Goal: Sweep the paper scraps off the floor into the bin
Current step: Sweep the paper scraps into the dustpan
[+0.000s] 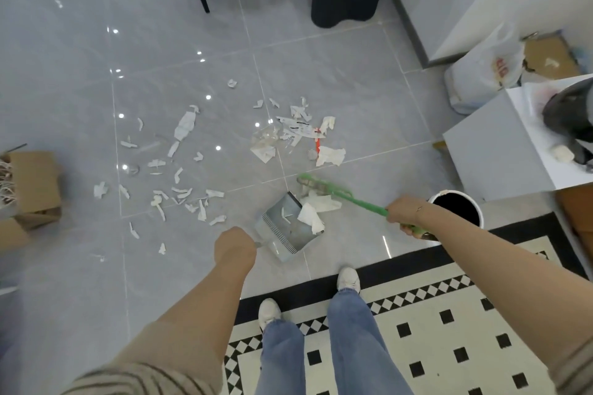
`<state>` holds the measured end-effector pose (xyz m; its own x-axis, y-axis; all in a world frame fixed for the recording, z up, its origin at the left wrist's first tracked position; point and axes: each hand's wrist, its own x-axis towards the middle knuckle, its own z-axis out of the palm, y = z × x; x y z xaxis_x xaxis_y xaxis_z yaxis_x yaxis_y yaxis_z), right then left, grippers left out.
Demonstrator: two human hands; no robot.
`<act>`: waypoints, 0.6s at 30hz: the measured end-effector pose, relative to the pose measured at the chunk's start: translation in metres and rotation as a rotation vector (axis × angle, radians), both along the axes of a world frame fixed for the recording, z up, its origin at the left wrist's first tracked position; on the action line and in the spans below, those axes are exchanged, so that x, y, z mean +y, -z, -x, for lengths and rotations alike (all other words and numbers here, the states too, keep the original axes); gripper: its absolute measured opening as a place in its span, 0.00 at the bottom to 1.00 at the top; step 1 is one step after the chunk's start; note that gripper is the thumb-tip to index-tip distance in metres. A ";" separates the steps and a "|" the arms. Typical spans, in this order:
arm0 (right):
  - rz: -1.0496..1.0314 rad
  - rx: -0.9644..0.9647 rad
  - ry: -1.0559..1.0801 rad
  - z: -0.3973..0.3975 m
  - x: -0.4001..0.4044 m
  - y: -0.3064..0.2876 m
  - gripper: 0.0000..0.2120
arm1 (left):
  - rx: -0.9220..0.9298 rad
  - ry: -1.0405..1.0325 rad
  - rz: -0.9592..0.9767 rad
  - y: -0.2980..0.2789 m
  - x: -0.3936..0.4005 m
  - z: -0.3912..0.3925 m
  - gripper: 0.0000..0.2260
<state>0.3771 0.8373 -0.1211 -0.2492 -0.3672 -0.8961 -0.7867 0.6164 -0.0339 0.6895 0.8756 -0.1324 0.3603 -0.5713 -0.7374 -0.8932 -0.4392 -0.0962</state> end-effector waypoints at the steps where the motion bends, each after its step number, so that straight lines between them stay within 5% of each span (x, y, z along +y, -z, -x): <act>1: 0.031 0.017 0.027 -0.005 -0.003 0.005 0.09 | 0.001 -0.003 0.007 0.001 0.000 -0.001 0.11; 5: 0.120 0.031 -0.010 -0.033 0.001 0.033 0.11 | 0.010 -0.016 0.012 0.005 0.001 -0.003 0.12; 10: -0.006 -0.062 -0.067 -0.057 0.035 0.050 0.12 | 0.004 -0.007 0.031 0.006 0.000 -0.003 0.12; 12: -0.038 -0.051 -0.078 -0.053 0.038 0.041 0.07 | 0.012 -0.012 0.038 0.003 -0.001 -0.002 0.12; 18: -0.060 -0.007 0.022 -0.002 0.008 -0.001 0.13 | 0.026 -0.010 0.030 -0.006 -0.003 0.002 0.12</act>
